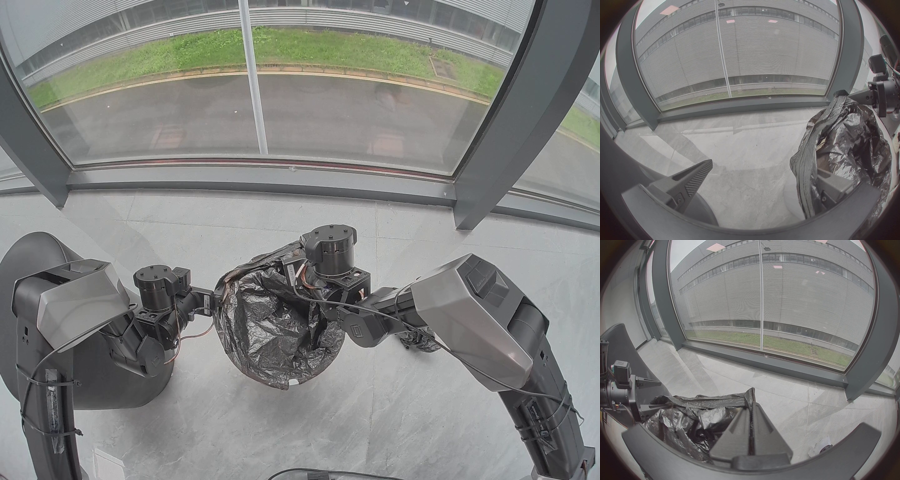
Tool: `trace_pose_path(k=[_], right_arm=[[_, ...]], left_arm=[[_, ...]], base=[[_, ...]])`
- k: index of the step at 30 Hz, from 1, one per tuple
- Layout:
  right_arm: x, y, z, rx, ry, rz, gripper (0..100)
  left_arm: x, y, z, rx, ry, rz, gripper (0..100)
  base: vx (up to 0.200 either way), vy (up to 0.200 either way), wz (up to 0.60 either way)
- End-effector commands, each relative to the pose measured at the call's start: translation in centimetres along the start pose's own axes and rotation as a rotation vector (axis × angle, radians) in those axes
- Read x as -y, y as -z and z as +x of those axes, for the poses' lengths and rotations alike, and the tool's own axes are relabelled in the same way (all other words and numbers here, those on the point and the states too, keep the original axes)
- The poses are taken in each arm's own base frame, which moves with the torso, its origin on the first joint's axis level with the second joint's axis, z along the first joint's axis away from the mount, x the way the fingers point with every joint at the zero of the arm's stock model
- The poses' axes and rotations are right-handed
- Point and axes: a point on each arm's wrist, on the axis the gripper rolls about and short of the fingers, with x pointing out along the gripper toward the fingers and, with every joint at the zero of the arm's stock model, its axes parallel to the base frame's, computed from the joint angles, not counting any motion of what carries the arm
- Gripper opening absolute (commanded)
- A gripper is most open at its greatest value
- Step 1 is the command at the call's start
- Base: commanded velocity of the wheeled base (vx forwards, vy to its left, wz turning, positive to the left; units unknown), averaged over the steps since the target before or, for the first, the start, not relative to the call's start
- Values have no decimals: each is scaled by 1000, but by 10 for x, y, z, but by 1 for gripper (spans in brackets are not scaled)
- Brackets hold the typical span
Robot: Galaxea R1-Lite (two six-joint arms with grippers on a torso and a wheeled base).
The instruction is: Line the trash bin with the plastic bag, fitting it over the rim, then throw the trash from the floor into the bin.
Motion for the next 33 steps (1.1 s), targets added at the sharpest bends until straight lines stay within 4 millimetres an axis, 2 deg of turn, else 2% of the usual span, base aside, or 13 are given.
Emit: trace_pose_path(k=[1, 15, 33], right_arm=[[1, 8, 3, -13, 4, -6, 0], [5, 19, 2, -54, 8, -7, 0], [11, 20, -7, -74, 11, -4, 0]], left_arm=[[5, 10, 2, -24, 10, -10, 100], [33, 21, -15, -88, 90, -109, 100], [44, 40, -32, -165, 169, -140, 100]], base=[[0, 0, 0], [0, 0, 0], [0, 0, 0]])
